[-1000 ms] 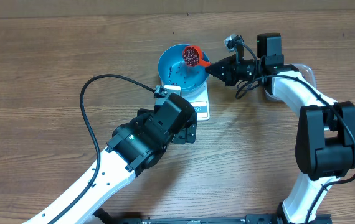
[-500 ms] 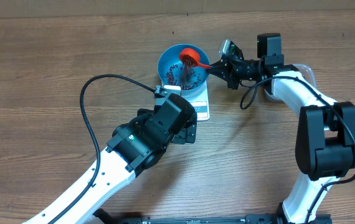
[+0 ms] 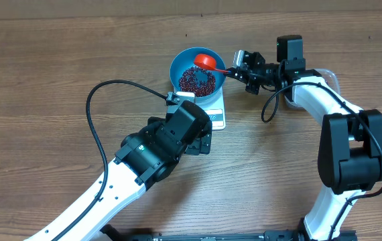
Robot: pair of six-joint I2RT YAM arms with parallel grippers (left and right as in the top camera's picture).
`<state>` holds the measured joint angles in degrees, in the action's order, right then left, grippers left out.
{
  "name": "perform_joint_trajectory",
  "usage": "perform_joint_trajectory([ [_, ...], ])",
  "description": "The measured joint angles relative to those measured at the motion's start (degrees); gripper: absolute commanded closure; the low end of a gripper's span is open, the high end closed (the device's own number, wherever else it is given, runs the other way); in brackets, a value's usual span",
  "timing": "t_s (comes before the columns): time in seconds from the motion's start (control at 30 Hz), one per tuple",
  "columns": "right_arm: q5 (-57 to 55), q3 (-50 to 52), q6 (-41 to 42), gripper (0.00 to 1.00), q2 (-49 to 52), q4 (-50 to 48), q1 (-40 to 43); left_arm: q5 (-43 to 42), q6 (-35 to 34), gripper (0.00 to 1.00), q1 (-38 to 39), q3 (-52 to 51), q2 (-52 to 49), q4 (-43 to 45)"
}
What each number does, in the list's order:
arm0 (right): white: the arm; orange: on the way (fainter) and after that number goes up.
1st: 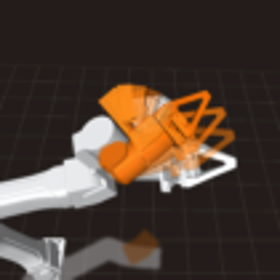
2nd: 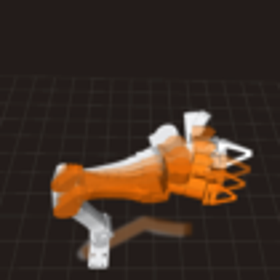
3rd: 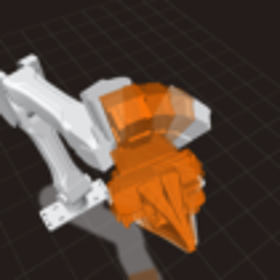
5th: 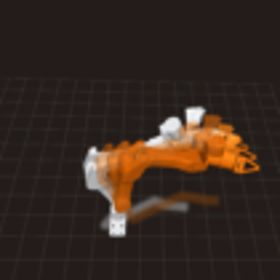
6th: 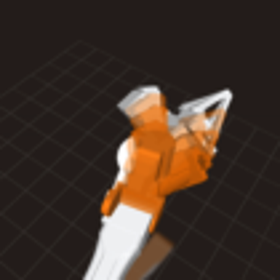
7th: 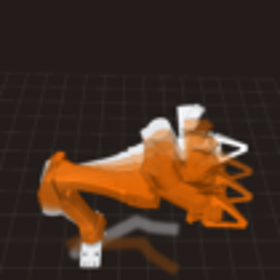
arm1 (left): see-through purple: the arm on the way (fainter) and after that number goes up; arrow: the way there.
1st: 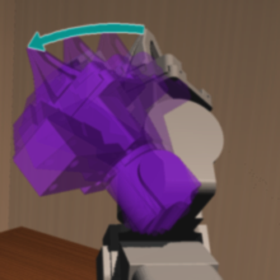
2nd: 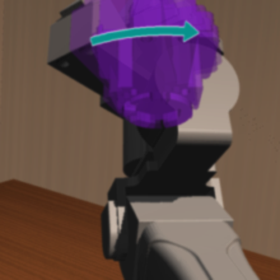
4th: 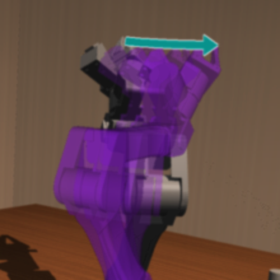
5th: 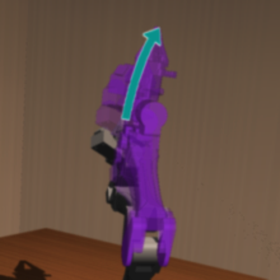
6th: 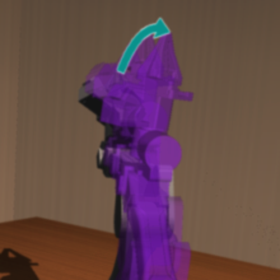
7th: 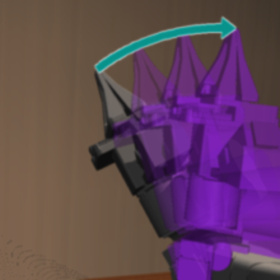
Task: Scoop item into bowl and weigh 150g on scale
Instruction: 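Tilt the red cup over the blue bowl to pour beans, then carry the empty red cup back over the bean tub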
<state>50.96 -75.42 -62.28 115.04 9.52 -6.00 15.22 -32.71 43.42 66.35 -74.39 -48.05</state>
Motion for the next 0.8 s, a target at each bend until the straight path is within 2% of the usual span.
perform_joint_trajectory([
  [0.23,-0.1,0.0,4.1,0.96,-0.2,0.1,0.0,0.0,0.0,0.01,0.0,0.0,0.0,0.0],
  [0.53,-0.3,0.0,23.5,0.96,-11.0,2.8,0.2,0.0,0.0,0.0,0.0,0.0,0.0,0.0],
  [0.7,-0.9,0.0,29.0,0.96,-16.8,7.7,0.4,0.0,0.0,0.0,0.0,0.0,0.0,0.0],
  [0.8,-6.0,0.0,34.1,0.96,-19.9,10.3,0.5,0.0,0.0,0.0,0.0,0.0,0.0,0.0],
])
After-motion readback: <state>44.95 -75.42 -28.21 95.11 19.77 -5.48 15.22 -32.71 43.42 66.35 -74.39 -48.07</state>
